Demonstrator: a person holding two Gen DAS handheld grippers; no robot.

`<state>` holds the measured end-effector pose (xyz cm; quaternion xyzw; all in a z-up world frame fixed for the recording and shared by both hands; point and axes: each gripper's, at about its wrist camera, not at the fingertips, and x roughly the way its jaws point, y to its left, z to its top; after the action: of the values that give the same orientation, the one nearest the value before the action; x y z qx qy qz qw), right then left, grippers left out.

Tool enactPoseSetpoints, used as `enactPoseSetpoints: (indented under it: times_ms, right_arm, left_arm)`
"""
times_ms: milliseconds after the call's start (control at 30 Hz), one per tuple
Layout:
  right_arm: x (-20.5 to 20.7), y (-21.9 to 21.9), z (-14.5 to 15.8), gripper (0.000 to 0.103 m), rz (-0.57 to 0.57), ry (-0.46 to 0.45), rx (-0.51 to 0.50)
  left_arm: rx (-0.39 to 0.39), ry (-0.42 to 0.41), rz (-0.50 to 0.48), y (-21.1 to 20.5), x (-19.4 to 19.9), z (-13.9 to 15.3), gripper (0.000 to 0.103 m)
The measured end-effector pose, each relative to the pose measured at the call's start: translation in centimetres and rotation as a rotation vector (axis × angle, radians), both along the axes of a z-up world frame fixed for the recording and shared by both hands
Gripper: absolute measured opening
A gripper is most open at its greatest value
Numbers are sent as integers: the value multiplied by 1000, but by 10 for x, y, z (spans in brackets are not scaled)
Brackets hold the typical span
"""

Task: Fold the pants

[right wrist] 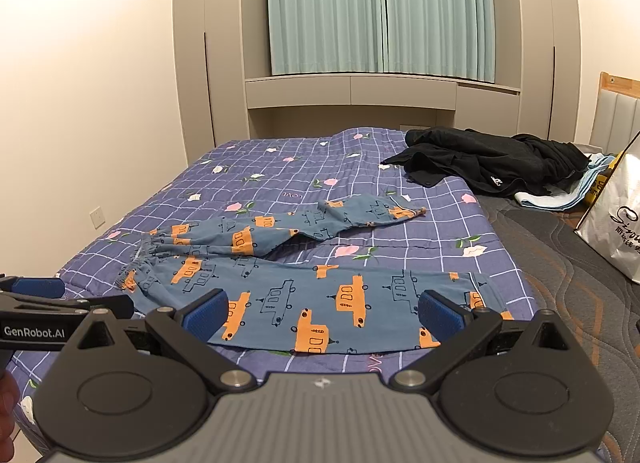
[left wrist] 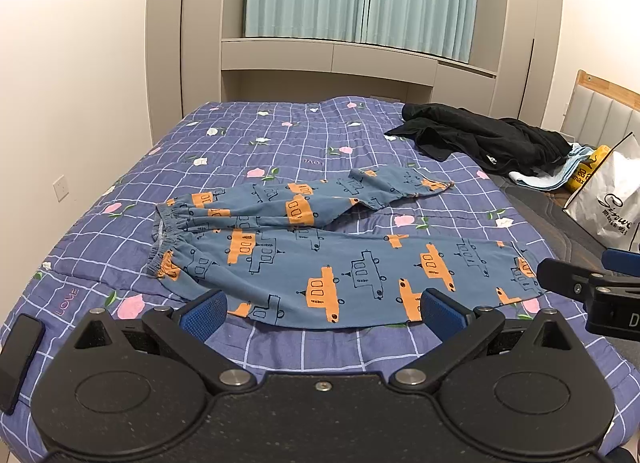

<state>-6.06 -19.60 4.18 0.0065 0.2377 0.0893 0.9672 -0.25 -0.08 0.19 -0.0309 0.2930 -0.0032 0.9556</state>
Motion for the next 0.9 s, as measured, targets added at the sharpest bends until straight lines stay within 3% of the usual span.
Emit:
enactPoseSetpoints:
  times_ms: [900]
  right_arm:
    - [0,-1,-3,103,-6,-7,10]
  left_arm:
    - [2,-6,-5,-3,-1,3,103]
